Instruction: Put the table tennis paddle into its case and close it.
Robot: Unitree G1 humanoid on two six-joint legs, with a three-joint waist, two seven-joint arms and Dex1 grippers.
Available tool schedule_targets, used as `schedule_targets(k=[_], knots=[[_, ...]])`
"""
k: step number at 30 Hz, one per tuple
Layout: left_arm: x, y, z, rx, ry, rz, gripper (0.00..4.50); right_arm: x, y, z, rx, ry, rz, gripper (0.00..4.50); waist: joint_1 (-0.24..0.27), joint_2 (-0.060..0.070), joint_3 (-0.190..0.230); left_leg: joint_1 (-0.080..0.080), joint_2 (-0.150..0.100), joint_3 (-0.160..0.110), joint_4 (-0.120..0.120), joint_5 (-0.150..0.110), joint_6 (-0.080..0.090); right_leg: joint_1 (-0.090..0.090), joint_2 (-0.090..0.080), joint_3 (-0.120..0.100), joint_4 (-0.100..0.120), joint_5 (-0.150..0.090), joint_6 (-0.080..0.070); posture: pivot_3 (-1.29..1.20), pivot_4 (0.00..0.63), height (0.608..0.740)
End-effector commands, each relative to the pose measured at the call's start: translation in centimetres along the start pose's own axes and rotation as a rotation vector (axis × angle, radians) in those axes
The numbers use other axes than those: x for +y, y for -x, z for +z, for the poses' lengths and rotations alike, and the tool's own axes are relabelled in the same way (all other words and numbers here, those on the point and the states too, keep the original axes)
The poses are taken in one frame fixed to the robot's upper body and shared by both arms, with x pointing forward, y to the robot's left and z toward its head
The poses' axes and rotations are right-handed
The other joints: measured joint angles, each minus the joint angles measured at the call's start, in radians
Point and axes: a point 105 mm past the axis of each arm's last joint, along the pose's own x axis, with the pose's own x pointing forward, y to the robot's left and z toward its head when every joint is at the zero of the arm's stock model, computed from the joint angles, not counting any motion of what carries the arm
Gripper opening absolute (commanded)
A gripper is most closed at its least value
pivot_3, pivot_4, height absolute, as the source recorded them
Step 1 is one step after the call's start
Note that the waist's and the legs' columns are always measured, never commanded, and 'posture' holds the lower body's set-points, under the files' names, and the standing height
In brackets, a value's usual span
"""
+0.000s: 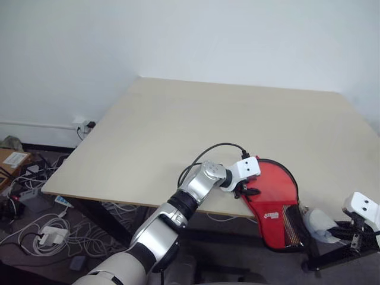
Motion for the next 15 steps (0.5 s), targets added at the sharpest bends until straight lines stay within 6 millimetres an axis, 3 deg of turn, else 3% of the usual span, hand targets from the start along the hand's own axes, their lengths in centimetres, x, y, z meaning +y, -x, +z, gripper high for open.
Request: schedule_targets(k=[1, 10, 15], knots=[[-0.1, 0.0, -2.3, 0.083, 0.038, 0.002, 2.35, 1.5, 0.1, -1.6, 0.081, 0.023, 0.073, 0.04, 0.004, 0.000, 0.000, 0.000, 0.000, 0.000, 0.000, 0.000, 0.000, 0.000, 0.000, 0.000, 0.000, 0.000, 0.000, 0.00, 0.000, 0.715], [-0.2, -0.2, -2.1, 0.079, 0.038, -0.003, 2.35, 3.2, 1.7, -4.8, 0.190, 0.057, 0.132, 0.04, 0.017, -0.001, 0.000, 0.000, -0.001, -0.001, 0.000, -0.001, 0.000, 0.001, 0.000, -0.001, -0.001, 0.000, 0.000, 0.00, 0.000, 0.715], [-0.4, -0.5, -1.5, 0.058, 0.030, -0.015, 2.35, 2.3, 0.3, -3.3, 0.108, 0.052, 0.083, 0.03, 0.021, -0.001, -0.001, 0.000, -0.001, 0.000, 0.000, -0.001, 0.000, 0.001, -0.001, -0.001, -0.002, 0.000, 0.000, 0.00, 0.000, 0.715]])
